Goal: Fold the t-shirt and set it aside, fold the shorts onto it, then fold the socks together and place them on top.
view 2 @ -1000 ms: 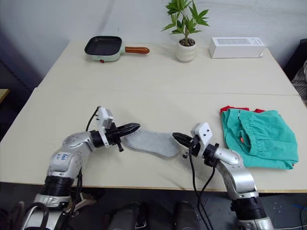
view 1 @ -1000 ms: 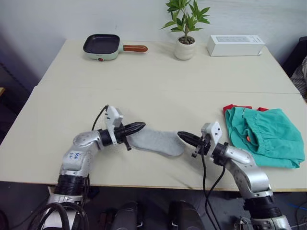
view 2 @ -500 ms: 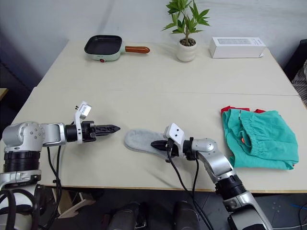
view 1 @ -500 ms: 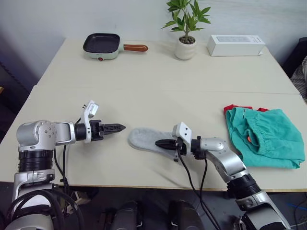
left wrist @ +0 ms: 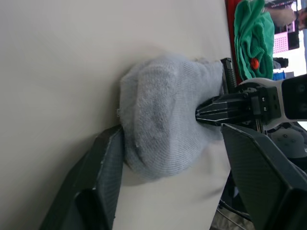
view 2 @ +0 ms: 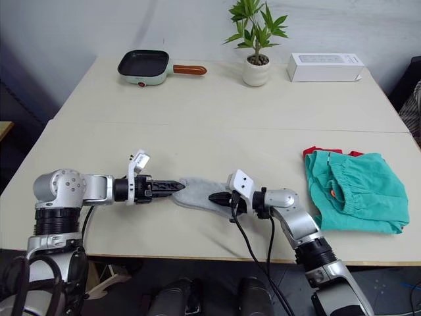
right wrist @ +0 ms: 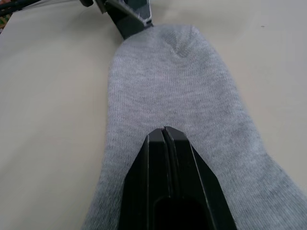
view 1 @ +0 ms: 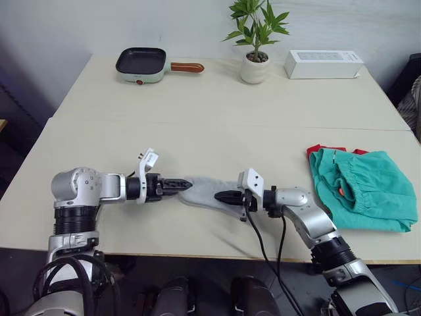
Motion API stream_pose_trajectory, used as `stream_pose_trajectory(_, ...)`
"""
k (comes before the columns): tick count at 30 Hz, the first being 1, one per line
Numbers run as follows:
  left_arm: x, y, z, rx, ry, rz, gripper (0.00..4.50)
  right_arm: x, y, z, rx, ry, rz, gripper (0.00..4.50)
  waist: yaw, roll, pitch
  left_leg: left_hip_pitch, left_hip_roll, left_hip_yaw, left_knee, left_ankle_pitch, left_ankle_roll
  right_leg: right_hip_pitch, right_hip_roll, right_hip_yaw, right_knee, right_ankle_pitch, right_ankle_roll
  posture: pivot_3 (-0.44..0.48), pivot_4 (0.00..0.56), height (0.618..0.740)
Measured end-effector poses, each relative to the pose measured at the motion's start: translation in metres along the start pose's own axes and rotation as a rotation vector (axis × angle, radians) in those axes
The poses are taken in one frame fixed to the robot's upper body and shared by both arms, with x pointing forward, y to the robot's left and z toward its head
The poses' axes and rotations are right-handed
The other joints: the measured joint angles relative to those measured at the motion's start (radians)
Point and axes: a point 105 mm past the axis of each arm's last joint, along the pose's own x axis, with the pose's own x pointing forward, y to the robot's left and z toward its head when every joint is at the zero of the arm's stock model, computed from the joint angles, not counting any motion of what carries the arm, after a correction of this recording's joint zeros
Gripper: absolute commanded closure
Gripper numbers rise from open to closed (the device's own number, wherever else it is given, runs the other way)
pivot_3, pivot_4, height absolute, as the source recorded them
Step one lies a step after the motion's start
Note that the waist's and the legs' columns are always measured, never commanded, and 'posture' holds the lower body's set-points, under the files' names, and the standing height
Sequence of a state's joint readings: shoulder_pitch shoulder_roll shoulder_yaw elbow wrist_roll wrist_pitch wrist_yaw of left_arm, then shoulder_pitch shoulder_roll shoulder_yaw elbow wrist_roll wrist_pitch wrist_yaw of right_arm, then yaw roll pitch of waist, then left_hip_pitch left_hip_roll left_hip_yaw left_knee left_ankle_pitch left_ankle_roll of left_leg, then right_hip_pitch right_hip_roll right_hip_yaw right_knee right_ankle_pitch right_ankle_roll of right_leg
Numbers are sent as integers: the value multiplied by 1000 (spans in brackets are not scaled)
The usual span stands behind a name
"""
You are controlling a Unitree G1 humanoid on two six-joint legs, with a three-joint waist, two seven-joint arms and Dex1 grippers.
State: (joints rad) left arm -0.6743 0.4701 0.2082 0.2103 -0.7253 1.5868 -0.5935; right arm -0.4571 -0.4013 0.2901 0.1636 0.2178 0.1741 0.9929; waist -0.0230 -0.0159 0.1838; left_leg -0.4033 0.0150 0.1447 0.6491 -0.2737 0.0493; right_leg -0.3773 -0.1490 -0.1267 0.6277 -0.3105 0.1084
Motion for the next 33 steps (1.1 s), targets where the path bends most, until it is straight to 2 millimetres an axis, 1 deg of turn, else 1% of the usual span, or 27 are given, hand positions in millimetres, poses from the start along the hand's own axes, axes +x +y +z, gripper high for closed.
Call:
stream_pose_trajectory(2, 1, -2, 2, 12, 5, 3, 2921, 0, 0, 0, 0, 0, -1, 4500, -2, 0, 0, 0, 0, 0, 0, 0, -1, 0, 0, 0, 0, 0, 0, 0, 150, 740)
stream_pose_trajectory(4, 1, -8, 9, 48, 3, 5, 3601, 0, 0, 0, 0, 1, -3, 4500, -1, 0, 0, 0, 0, 0, 0, 0, -1, 0, 0, 0, 0, 0, 0, 0, 150, 740)
stream_pose_trajectory(7, 2, -19, 18, 104, 4, 4, 4484, 0, 0, 0, 0, 1, -5, 4500, -1, 0, 0, 0, 0, 0, 0, 0, -1, 0, 0, 0, 0, 0, 0, 0, 150, 740)
stream_pose_trajectory(9, 3, -28, 22, 153, 15, 1, 4484, 0, 0, 0, 0, 0, -6, 4500, -2, 0, 0, 0, 0, 0, 0, 0, -1, 0, 0, 0, 0, 0, 0, 0, 150, 740)
stream_pose_trajectory(14, 16, -66, 30, 357, 118, -27, 4484, 0, -1, 0, 3, -3, -17, 4500, -2, 0, 0, 0, 0, 0, -1, 0, -1, 0, 1, 0, -1, 0, 0, 0, 150, 740)
stream_pose_trajectory(17, 30, -79, 24, 435, 177, -66, 4484, -3, -1, -1, 9, -8, -37, 4500, -1, 0, 0, 0, 0, 0, -1, 0, -2, 0, 1, 0, -1, 0, 0, 0, 150, 740)
stream_pose_trajectory(19, 41, -83, 18, 470, 212, -93, 4484, -4, 0, -2, 16, -8, -49, 4500, -1, 0, 0, 0, 0, 0, -1, 0, -1, 0, 1, 0, -1, 0, 0, 0, 150, 740)
stream_pose_trajectory(23, 64, -80, 11, 576, 246, -91, 4484, -6, 1, -2, 22, -8, -72, 4500, 1, 0, 0, -1, 0, 0, -1, 0, -1, 0, 1, 0, -5, 0, 0, 0, 150, 740)
stream_pose_trajectory(26, 78, -80, 7, 583, 244, -132, 4484, -10, 1, -3, 35, -7, -99, 4500, 5, 0, 0, -1, 0, 0, -1, 0, -1, 0, 0, 0, -6, 0, 0, 0, 150, 740)
stream_pose_trajectory(28, 83, -79, 3, 593, 251, -152, 4484, -13, 1, -4, 41, -1, -117, 4500, 7, 0, 0, -1, 0, 0, 0, 0, -1, 0, 0, 0, -6, 0, 0, 0, 150, 740)
stream_pose_trajectory(29, 86, -78, 0, 590, 249, -168, 3908, -16, 2, -5, 44, 7, -127, 4500, 10, 0, 0, -1, 0, 0, 0, 0, -1, 0, 0, 0, -6, 0, 0, 0, 150, 740)
stream_pose_trajectory(30, 87, -77, -2, 584, 248, -175, 3675, -17, 2, -5, 45, 11, -130, 4500, 11, 0, 0, -1, 1, 0, 0, 0, -1, 0, 0, 0, -6, 0, 0, 0, 150, 740)
stream_pose_trajectory(33, 92, -72, -1, 560, 174, -234, 2730, -21, 3, -4, 48, 35, -140, 4500, 17, 0, 0, -1, 1, 0, 0, 0, -1, -1, -1, -1, -6, 0, 0, 0, 150, 740)
